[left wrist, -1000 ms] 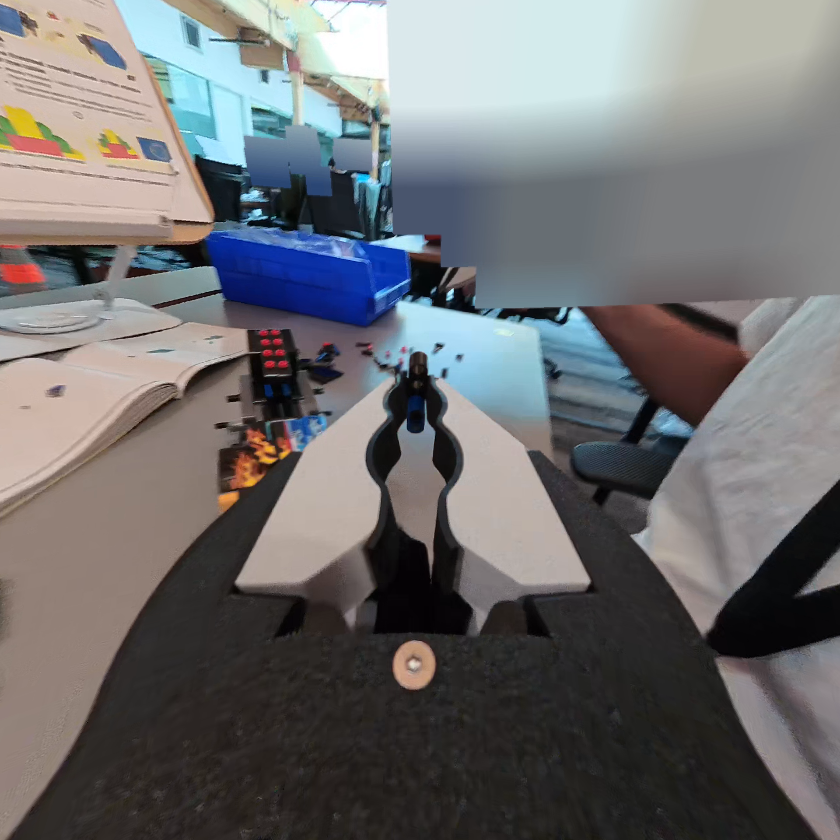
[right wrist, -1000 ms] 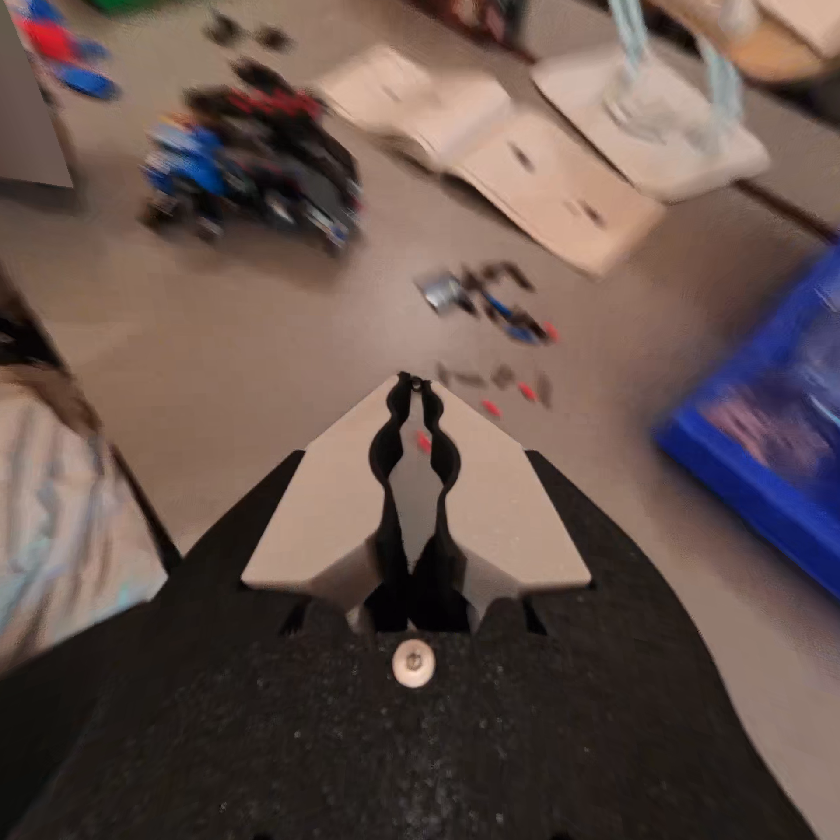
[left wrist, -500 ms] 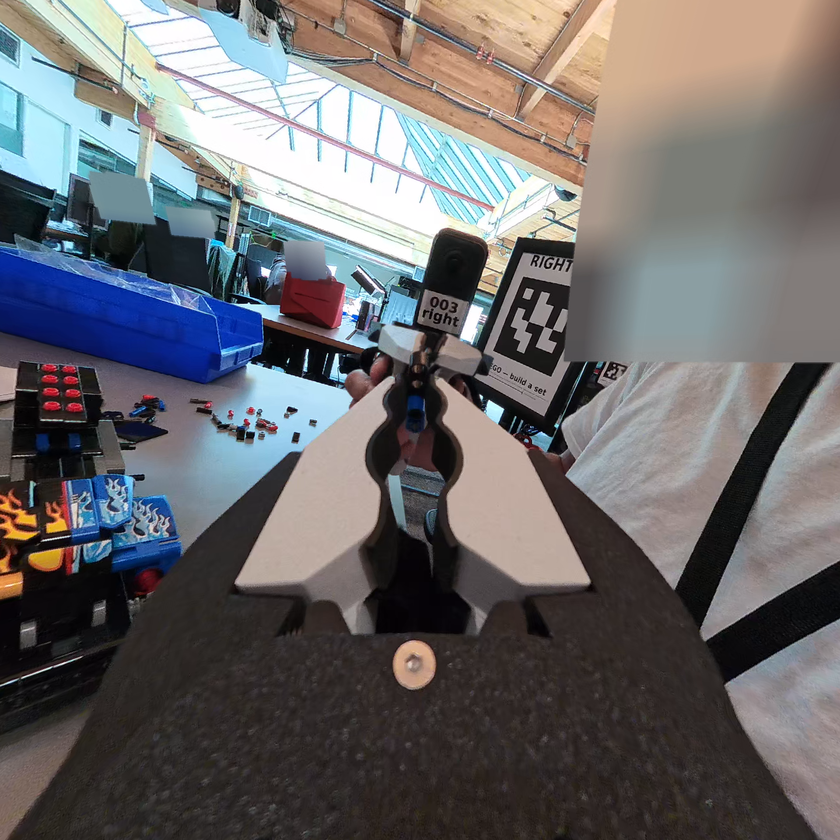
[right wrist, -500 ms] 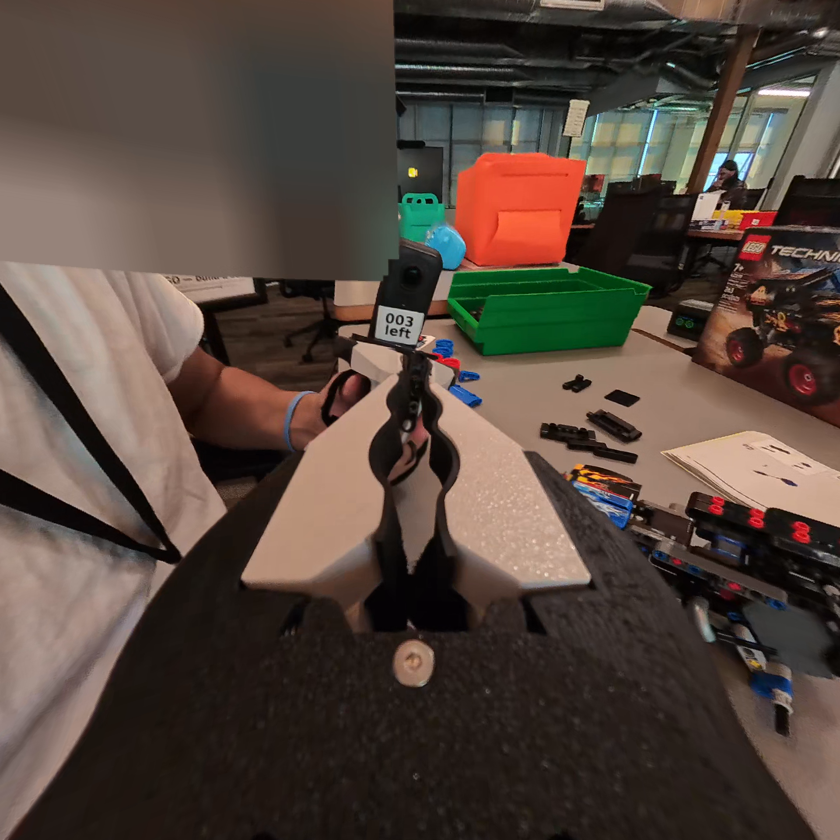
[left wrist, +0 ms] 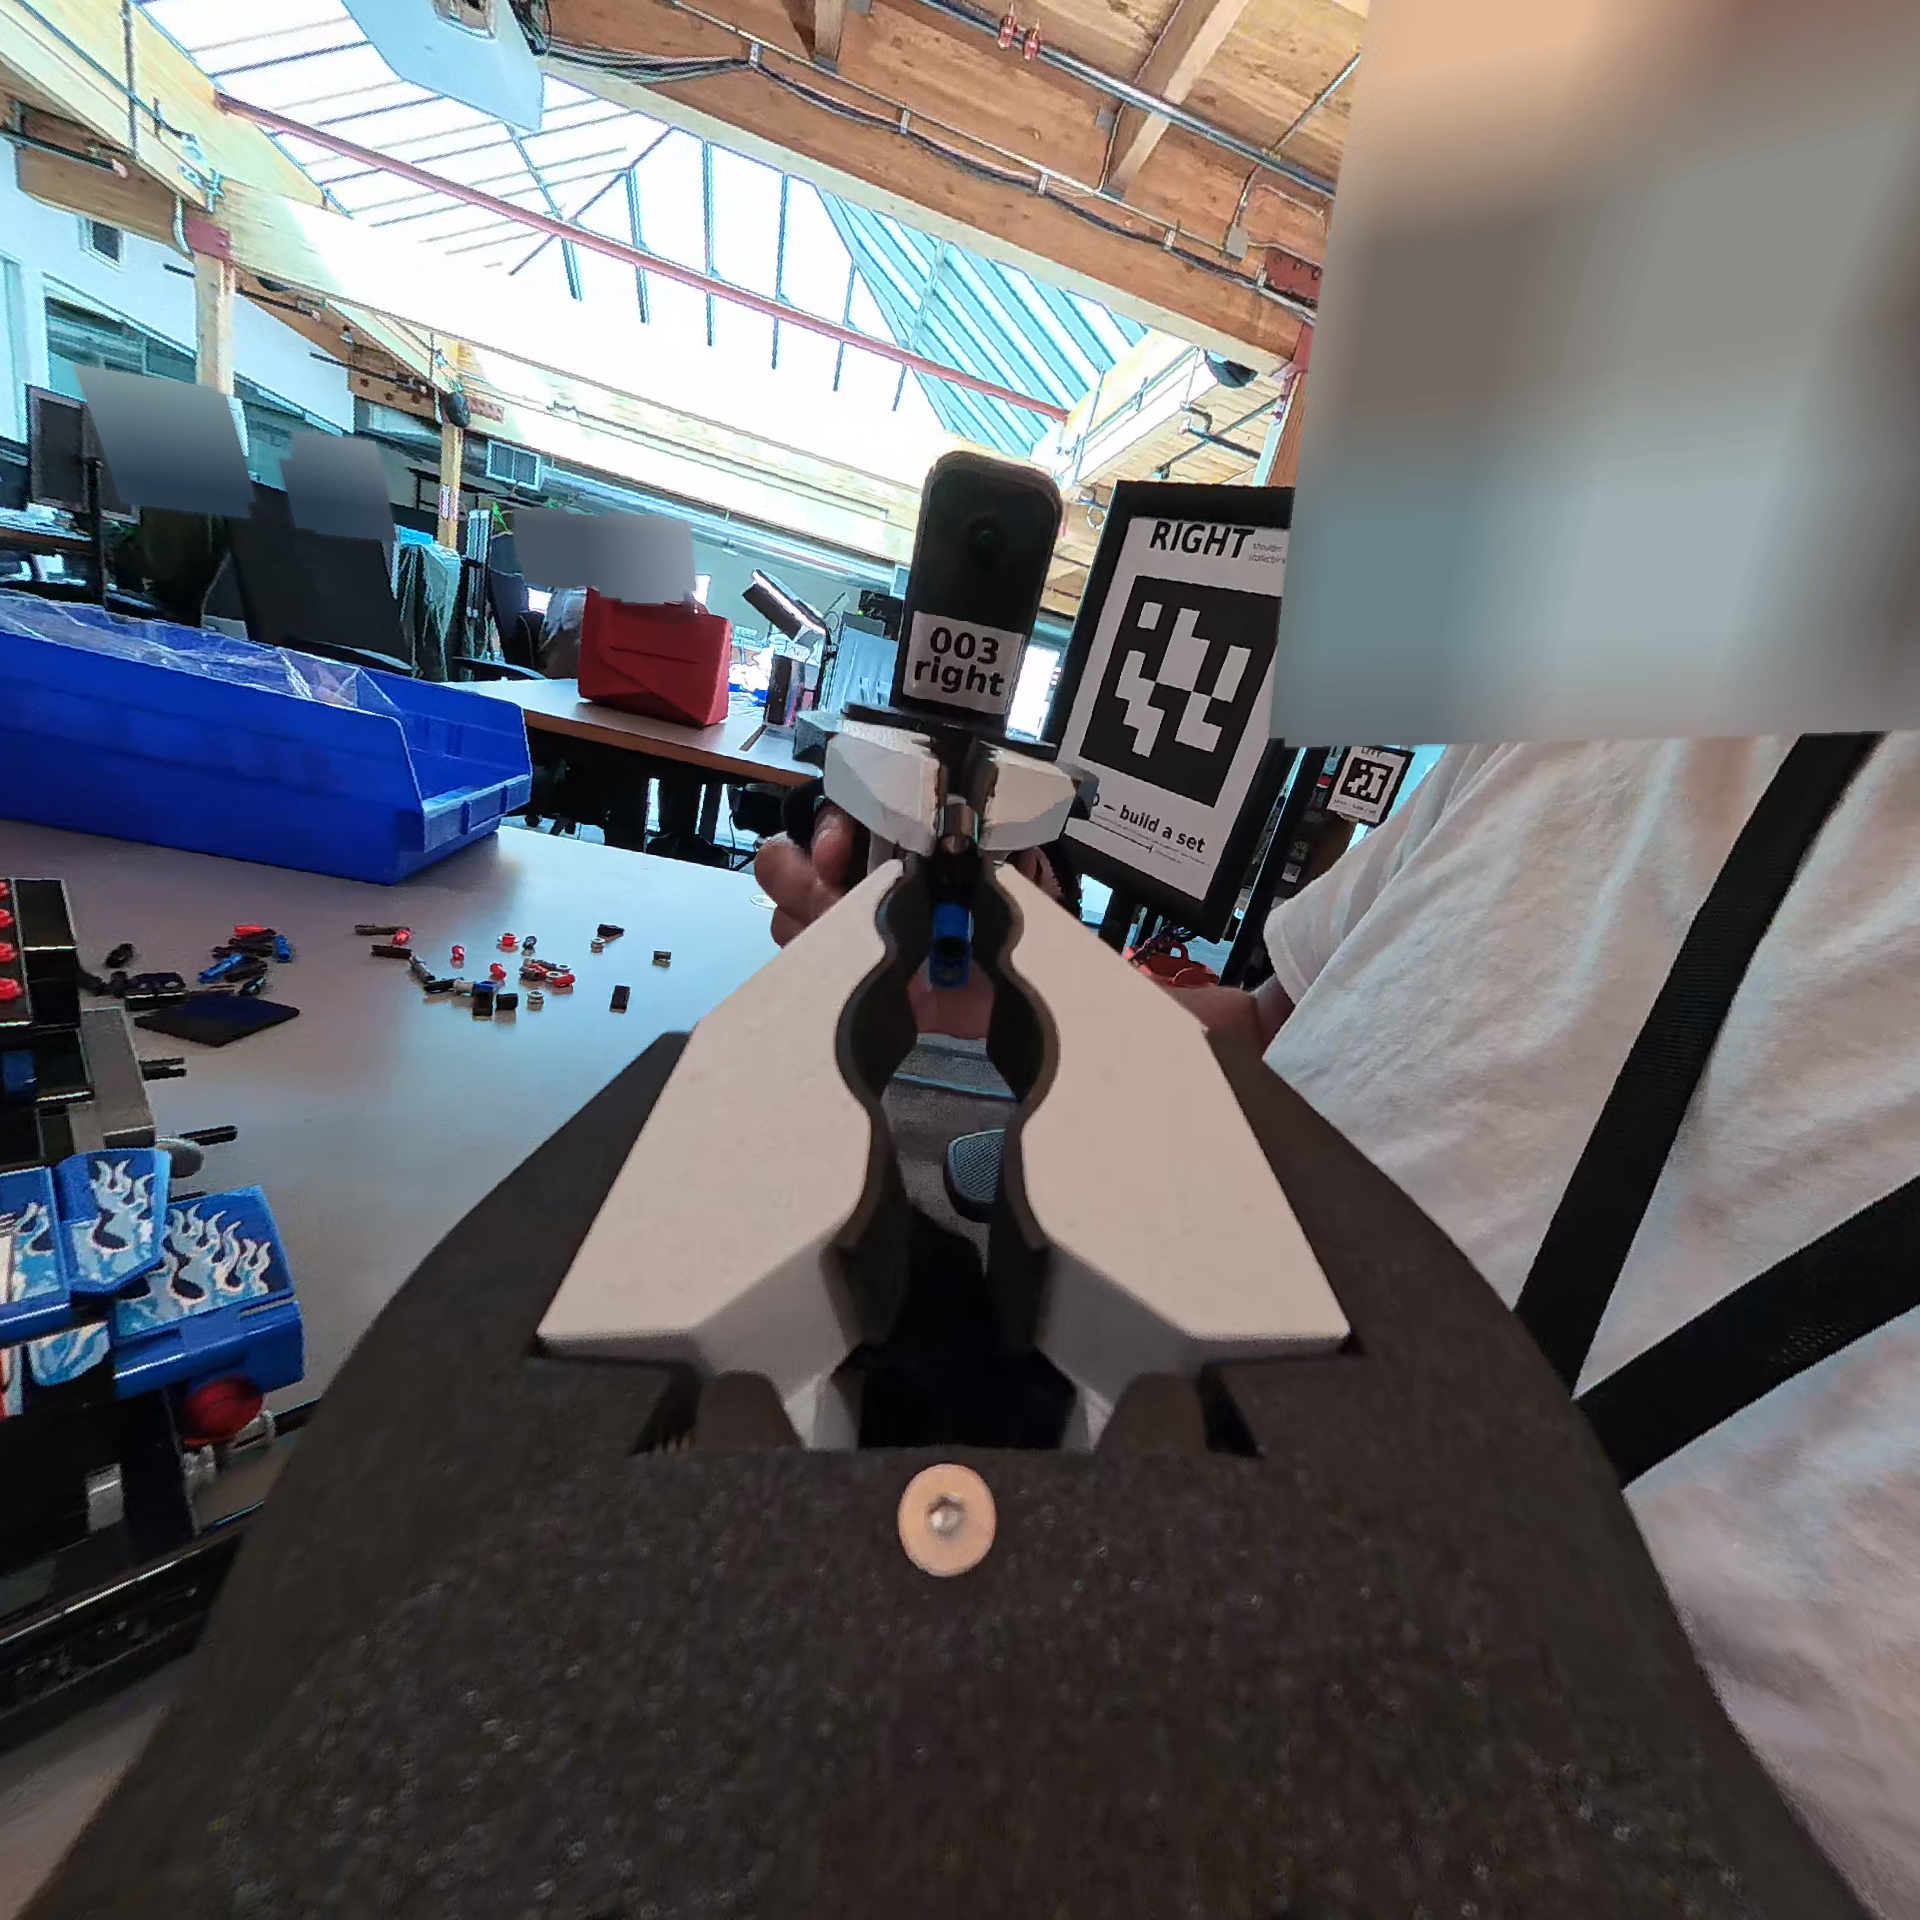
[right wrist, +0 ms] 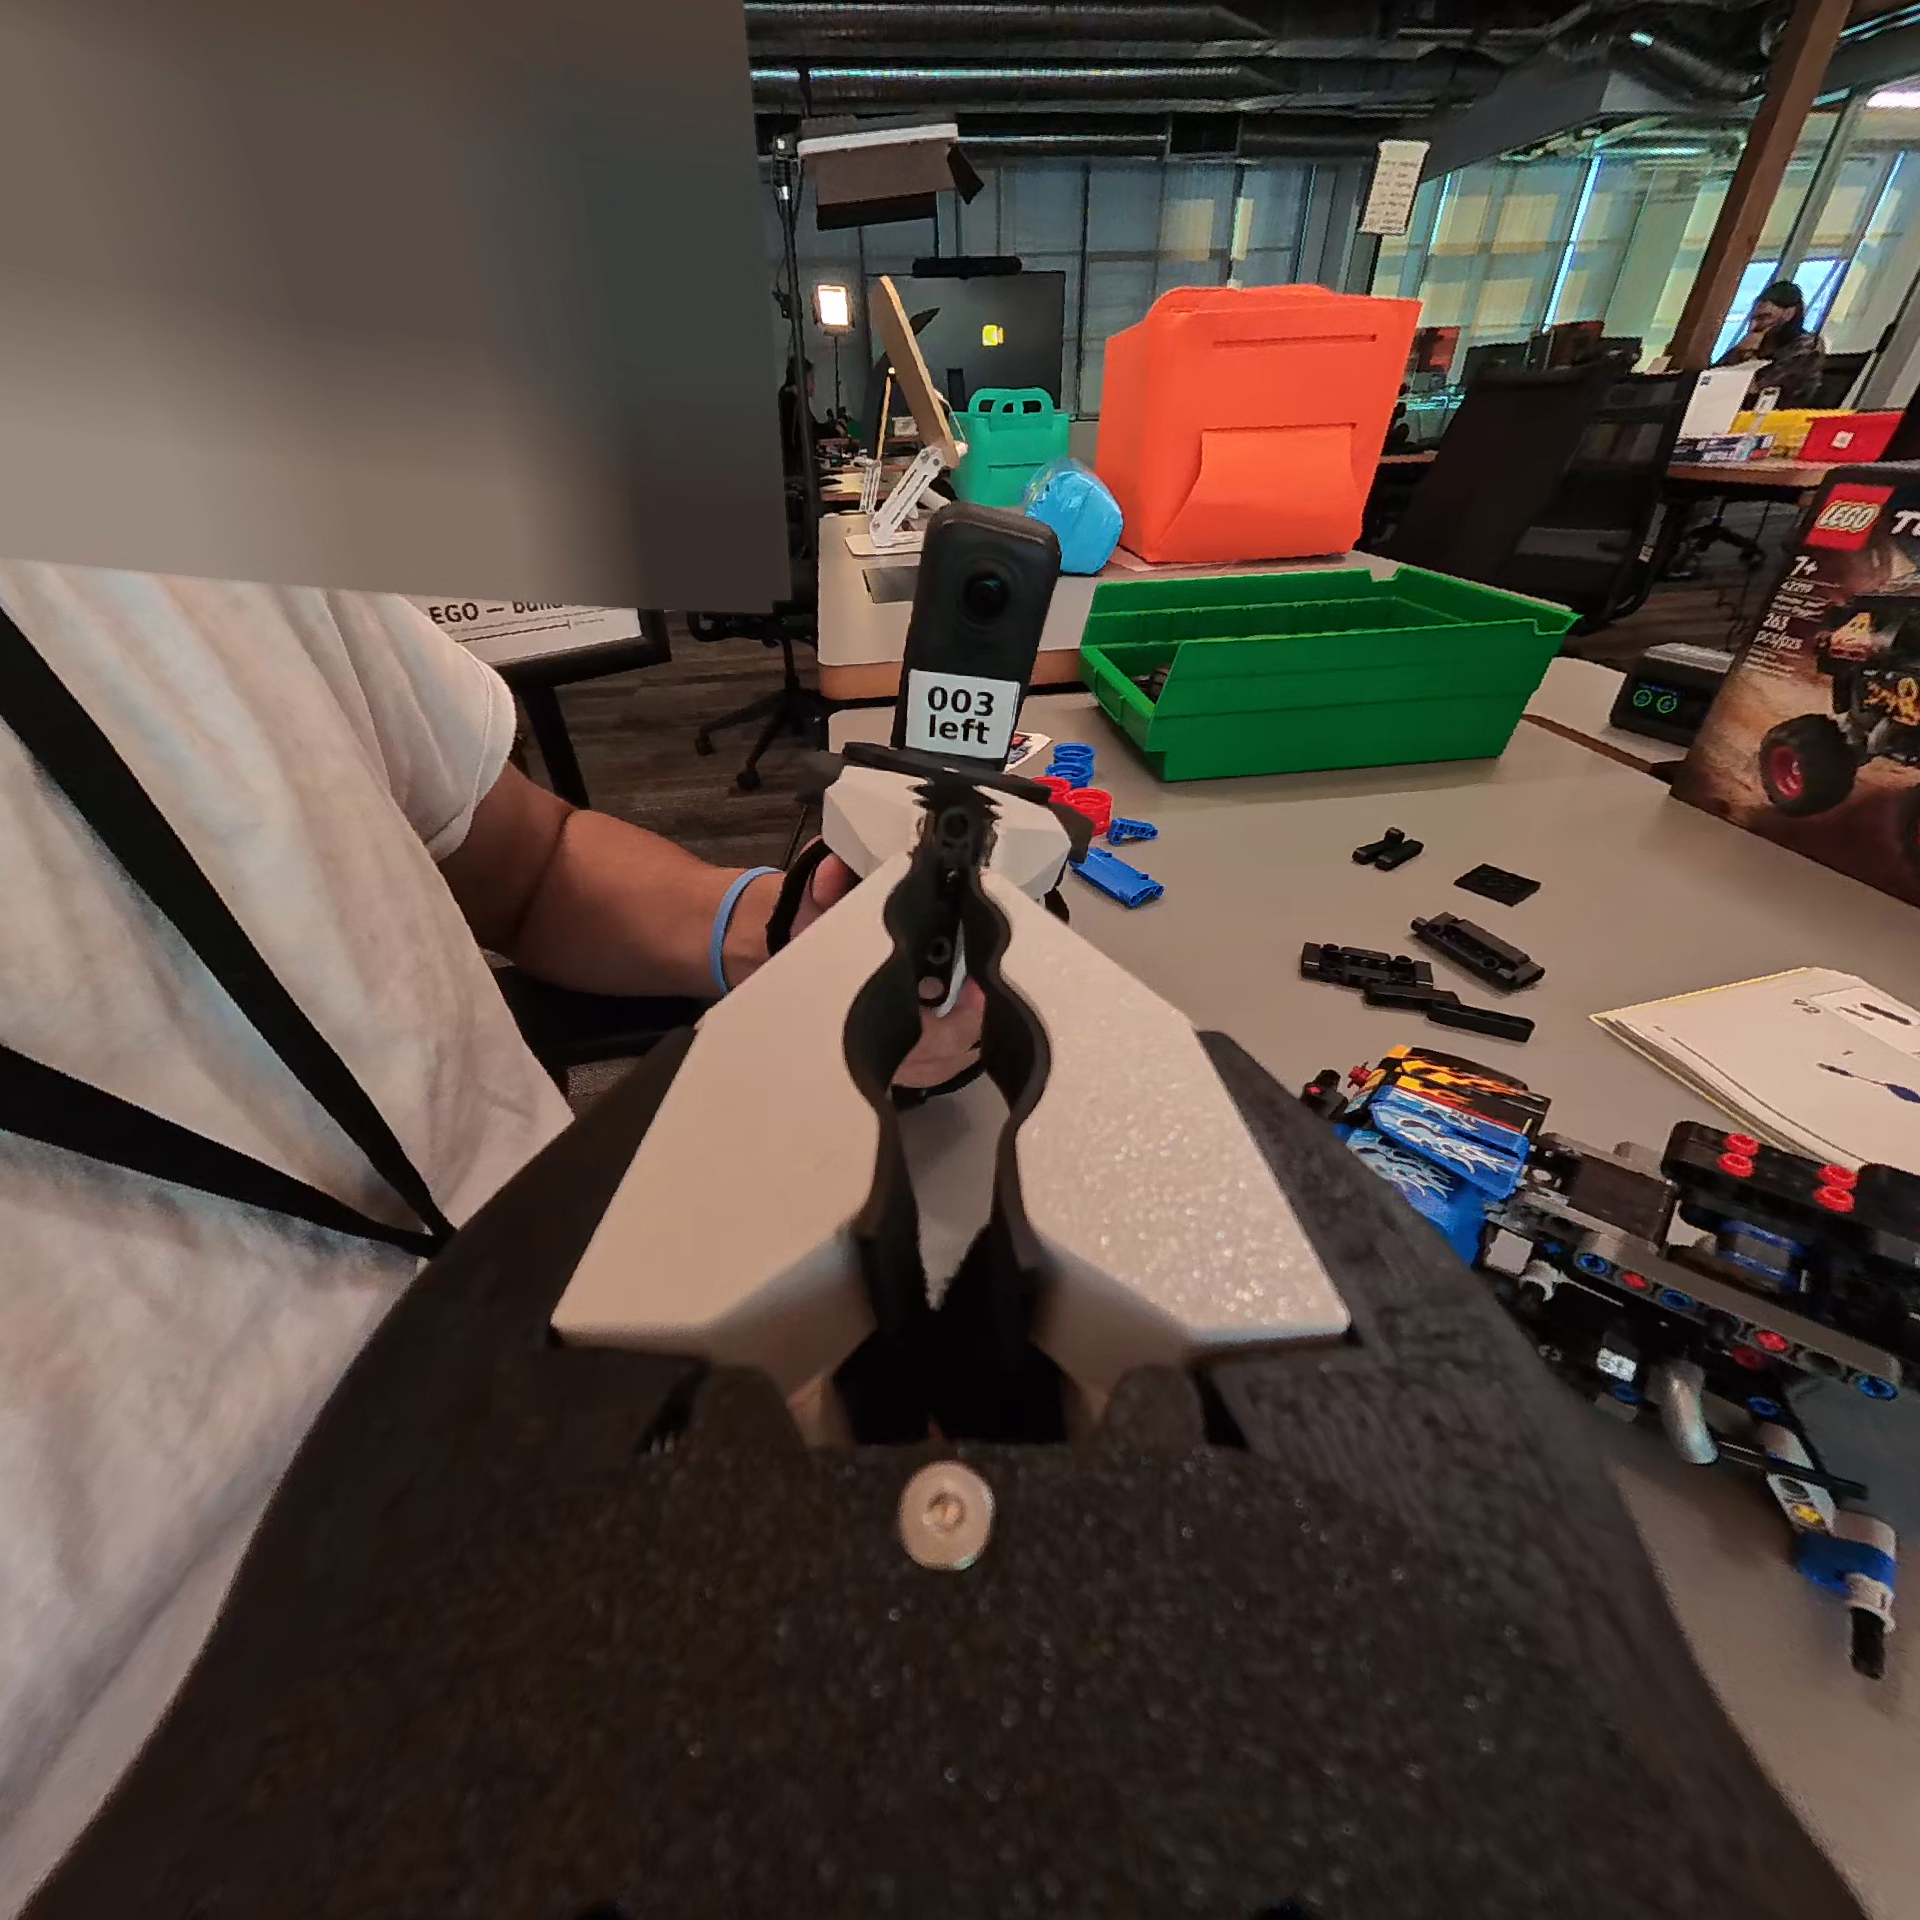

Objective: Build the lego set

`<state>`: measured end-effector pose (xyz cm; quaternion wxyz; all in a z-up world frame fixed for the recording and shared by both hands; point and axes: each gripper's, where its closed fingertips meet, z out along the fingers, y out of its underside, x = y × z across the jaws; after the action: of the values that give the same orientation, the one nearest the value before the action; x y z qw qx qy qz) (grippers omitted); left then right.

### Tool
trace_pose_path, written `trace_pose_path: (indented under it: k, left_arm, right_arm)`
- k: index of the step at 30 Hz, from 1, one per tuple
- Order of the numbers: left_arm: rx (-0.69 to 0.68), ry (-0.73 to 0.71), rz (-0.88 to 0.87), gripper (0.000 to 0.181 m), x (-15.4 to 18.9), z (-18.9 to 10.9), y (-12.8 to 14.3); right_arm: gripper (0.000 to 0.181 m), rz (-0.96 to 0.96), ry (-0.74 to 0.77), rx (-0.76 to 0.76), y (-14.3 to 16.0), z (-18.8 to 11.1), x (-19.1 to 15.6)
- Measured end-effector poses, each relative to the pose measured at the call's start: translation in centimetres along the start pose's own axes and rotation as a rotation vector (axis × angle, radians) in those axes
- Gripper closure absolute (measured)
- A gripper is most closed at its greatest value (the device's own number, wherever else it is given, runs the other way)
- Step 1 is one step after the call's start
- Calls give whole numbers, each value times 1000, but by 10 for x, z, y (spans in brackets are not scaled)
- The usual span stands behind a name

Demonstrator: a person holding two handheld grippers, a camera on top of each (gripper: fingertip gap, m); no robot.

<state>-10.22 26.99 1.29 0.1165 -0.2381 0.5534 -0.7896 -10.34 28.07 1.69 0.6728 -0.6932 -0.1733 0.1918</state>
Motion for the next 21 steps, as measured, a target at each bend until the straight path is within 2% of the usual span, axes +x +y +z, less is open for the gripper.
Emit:
trace_pose_path:
  k: [11,16,21]
  left_arm:
    - [-211,-101,230,175,-9,-2,19]
    - [-314,-149,335,175,-12,-4,27]
    - [-468,-246,537,175,-19,-6,36]
  right_arm:
    - [178,85,-13,-99,19,-2,2]
    - [178,48,-4,-154,28,-3,2]
    - [177,-52,44,-242,39,-1,4]
